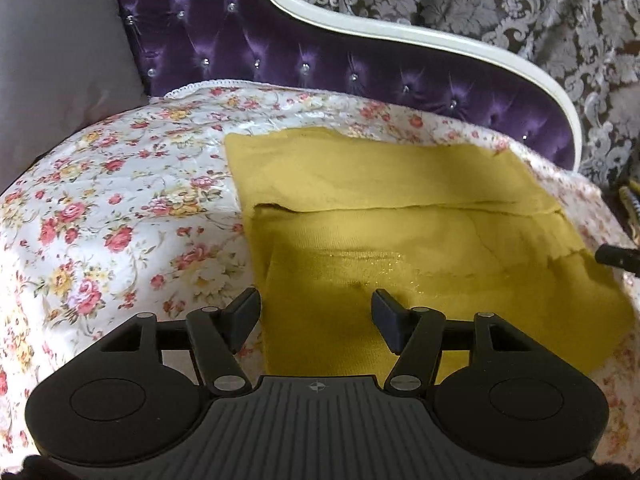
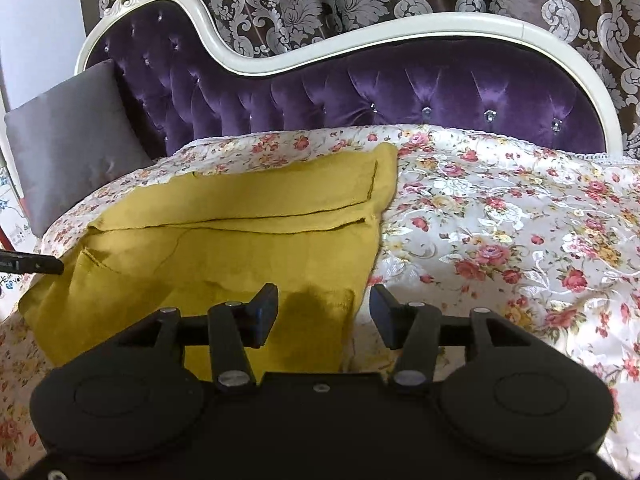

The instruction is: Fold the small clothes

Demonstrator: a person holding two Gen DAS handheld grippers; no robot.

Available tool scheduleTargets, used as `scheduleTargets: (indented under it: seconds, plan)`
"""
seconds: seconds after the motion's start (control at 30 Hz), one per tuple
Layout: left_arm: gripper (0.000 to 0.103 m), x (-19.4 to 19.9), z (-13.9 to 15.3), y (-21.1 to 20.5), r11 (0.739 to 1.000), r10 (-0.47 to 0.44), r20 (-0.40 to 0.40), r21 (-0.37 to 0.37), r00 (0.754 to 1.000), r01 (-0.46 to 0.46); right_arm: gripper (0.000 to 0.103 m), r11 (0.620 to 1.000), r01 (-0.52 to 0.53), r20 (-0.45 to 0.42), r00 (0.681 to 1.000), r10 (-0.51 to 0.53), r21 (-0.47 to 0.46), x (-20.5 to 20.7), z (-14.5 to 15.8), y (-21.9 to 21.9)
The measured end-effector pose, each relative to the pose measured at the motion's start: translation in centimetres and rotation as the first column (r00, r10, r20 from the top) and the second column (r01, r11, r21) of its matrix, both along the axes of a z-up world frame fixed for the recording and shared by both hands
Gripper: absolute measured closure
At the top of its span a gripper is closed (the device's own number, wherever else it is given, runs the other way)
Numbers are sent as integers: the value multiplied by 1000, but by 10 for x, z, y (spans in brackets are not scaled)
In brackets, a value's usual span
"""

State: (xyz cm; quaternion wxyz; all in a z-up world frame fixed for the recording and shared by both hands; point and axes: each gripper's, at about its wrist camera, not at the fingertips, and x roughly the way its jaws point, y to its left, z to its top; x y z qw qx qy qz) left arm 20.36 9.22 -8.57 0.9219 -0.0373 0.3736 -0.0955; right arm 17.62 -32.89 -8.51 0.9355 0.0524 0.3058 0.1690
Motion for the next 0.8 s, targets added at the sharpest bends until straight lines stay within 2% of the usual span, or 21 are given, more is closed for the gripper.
scheduleTargets:
  seconds: [0.1, 0.17, 0.23, 0.33, 0.4, 0.5, 0.7, 0.8]
  plan:
    - [44, 3, -5, -2, 1000, -10, -10, 8, 1000, 10, 45, 1000, -22, -26, 999, 22, -3, 4, -4, 3]
    - [43, 2, -7, -4, 1000, -14, -11, 15, 1000, 14, 53, 999, -34, -38, 999, 34, -14, 2, -6, 6]
    - [44, -1, -8, -6, 1000, -14, 7, 24, 1000, 14, 73, 999, -23, -22, 1000, 22, -45, -3, -7, 10]
    - [43, -4, -9, -9, 999, -33, 22, 31, 999, 32, 80, 998, -40, -10, 999, 40, -41, -11, -6, 13]
    - [43, -3, -10, -11, 998, -40, 21, 45, 999, 39, 80, 997, -64, -19, 998, 63, -45, -12, -7, 17]
    - [43, -1, -10, -11, 998, -43, 23, 35, 999, 43, 71, 997, -66, -21, 998, 65, -44, -10, -10, 18]
    - [45, 8, -12, -10, 999, -38, 23, 22, 999, 37, 71, 998, -56, -34, 998, 55, -4, 0, -12, 16]
    - [58, 11, -12, -11, 999, -47, 29, -3, 998, 48, 83, 998, -69, -34, 997, 69, -3, -3, -10, 16]
